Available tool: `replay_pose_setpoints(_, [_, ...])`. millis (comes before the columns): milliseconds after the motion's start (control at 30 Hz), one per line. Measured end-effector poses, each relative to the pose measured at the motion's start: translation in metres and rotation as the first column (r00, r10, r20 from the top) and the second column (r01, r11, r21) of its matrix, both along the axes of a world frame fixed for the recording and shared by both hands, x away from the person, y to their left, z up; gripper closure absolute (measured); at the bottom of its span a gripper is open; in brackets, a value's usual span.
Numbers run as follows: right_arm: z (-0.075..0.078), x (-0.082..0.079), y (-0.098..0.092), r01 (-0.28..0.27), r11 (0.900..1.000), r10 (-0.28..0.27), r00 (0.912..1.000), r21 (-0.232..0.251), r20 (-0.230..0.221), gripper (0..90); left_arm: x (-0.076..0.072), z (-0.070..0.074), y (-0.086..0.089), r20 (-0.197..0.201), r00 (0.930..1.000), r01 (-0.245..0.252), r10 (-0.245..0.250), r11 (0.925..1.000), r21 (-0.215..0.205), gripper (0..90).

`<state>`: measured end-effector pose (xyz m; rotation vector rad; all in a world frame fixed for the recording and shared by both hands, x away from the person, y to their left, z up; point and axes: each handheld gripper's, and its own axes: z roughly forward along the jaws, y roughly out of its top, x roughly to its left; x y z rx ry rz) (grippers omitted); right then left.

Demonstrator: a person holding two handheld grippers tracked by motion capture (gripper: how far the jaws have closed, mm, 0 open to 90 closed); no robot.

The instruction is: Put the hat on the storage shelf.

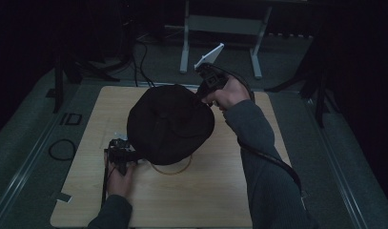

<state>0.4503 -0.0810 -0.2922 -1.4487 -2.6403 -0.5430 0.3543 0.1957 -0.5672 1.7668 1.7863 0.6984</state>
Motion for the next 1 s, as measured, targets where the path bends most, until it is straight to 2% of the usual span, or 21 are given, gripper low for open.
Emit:
replay_pose_setpoints(600, [-0.020, 0.004, 0.000, 0.009, 0.999, -0.010, 0.9999, -0.038, -0.003, 74.7, 0.000, 0.000, 0.000, 0.000, 1.0000, -0.001, 0.001, 1.0000, -0.002, 1.2])
replay_pose_setpoints(867, [-0.023, 0.005, 0.000, 0.008, 0.999, -0.008, 1.0000, -0.035, 0.002, 72.2, 0.000, 0.000, 0.000, 0.002, 1.0000, -0.002, 0.002, 1.0000, -0.001, 1.2])
replay_pose_setpoints(1000, [-0.024, 0.006, -0.001, 0.012, 1.000, -0.012, 0.9999, -0.016, 0.000, 73.2, 0.000, 0.000, 0.000, 0.002, 1.0000, -0.002, 0.002, 1.0000, -0.001, 1.2])
